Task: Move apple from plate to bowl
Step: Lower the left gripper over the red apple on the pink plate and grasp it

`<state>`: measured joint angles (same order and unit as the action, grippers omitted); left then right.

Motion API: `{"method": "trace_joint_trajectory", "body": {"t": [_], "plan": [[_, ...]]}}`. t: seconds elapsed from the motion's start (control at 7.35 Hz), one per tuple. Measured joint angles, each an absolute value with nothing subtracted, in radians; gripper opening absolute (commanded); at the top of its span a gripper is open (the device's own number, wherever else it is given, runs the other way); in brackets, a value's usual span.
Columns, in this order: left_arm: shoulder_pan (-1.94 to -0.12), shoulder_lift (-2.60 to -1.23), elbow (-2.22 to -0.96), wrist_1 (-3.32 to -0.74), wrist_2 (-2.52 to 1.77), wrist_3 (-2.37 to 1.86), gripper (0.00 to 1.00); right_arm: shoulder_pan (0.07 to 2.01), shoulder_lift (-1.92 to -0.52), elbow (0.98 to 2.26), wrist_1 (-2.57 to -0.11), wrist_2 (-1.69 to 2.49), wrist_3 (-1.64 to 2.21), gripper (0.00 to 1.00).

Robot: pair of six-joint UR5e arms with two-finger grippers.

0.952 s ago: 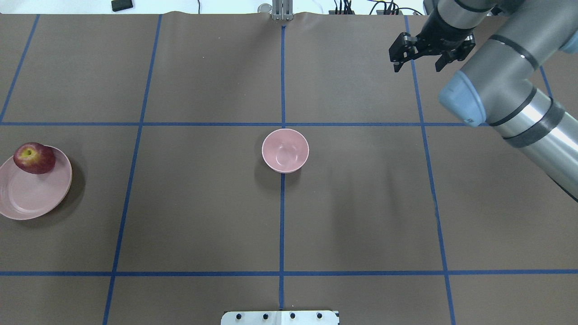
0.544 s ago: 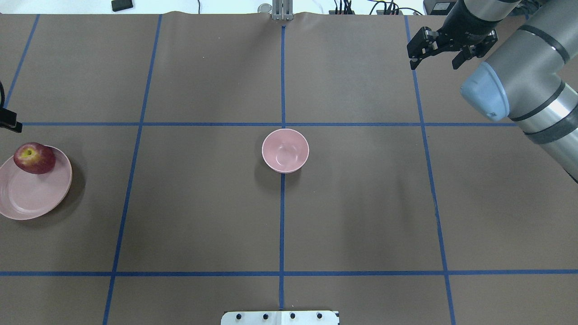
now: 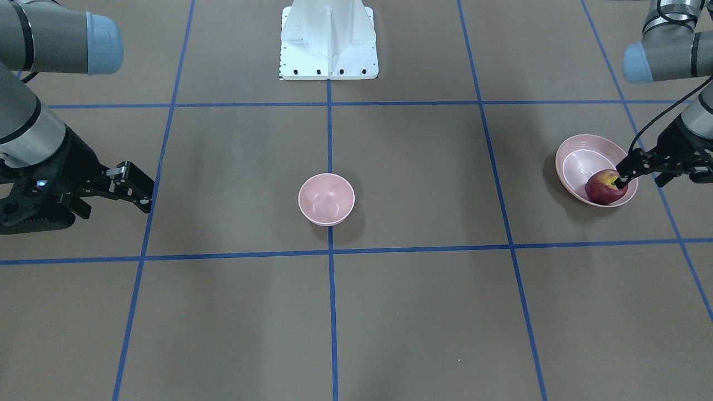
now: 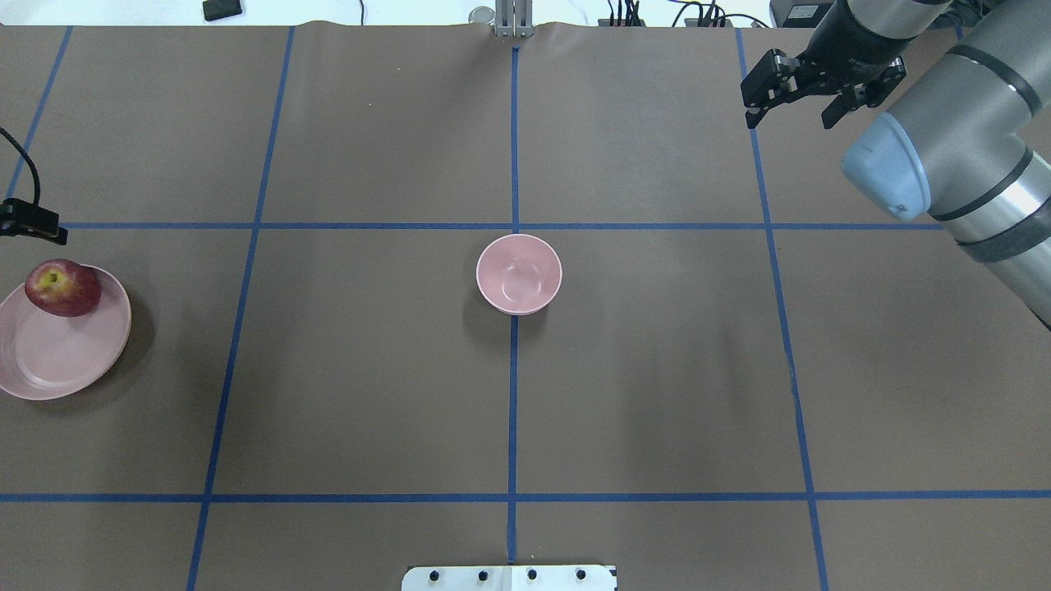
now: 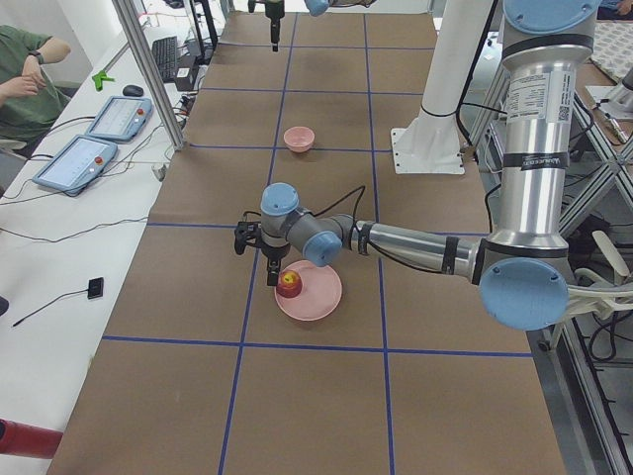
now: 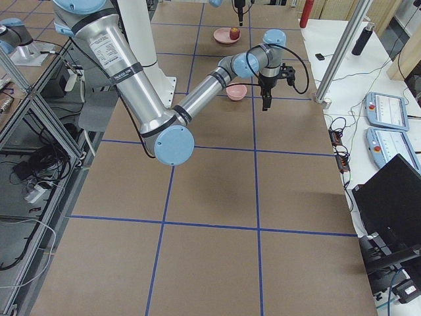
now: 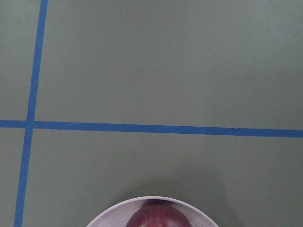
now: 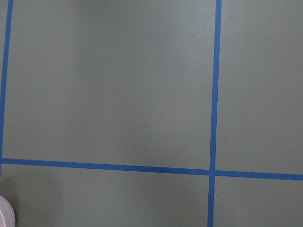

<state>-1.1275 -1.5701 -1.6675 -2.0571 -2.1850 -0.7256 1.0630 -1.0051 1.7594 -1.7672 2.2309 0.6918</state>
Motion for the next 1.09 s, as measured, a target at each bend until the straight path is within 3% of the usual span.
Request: {"method": "trace_joint_trajectory", "body": {"t": [1.09], "plan": [[-1.063,-1.562,-1.633,-2.060,-2.184,-0.720,0.98,1.063,-1.008,1.756,-1.765,2.232,0.692,1.00]]}}
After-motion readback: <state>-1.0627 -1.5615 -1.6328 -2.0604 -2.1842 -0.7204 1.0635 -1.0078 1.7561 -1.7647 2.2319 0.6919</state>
